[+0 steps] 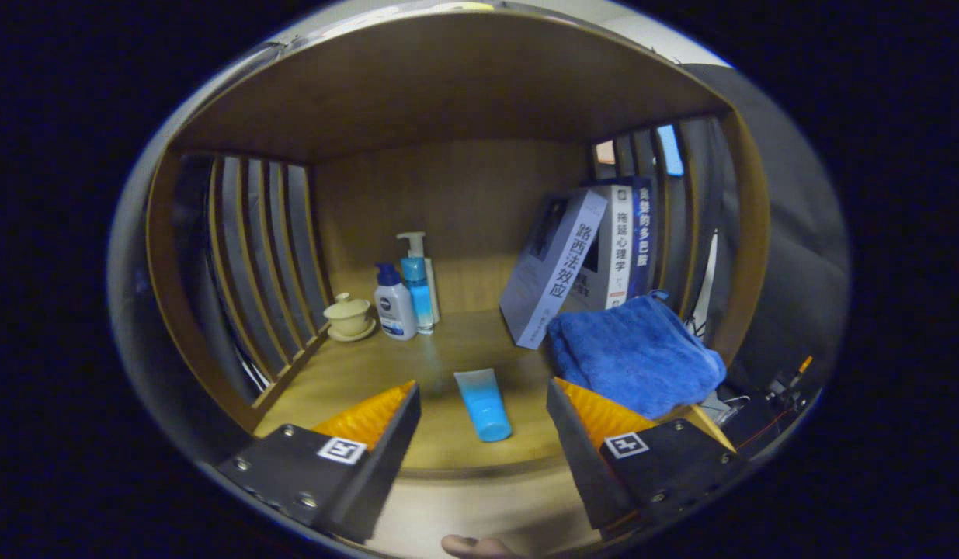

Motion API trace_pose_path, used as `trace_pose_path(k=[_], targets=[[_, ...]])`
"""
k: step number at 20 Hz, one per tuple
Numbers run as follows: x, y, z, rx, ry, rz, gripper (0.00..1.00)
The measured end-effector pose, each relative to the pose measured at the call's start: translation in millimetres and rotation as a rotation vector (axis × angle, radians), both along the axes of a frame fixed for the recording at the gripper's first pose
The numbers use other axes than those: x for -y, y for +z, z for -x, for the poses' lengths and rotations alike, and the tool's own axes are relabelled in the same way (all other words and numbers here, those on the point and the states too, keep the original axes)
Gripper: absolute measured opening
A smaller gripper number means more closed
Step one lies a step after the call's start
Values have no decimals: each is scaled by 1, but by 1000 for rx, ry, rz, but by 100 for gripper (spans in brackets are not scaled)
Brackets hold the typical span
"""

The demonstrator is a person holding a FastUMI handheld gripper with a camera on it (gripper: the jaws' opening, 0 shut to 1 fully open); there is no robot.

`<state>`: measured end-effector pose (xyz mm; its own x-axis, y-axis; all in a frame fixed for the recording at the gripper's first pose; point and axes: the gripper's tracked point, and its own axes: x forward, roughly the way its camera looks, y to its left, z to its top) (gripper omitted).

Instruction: Pull open the drawer, take out the items inside it, and place them on the countertop above the cabinet.

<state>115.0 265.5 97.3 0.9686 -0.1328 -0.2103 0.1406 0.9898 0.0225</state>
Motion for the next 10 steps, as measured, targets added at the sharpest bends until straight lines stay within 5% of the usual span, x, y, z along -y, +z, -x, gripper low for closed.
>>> trace_pose_path(k=[10], targets=[[9,-5,149,41,-14,21,100]])
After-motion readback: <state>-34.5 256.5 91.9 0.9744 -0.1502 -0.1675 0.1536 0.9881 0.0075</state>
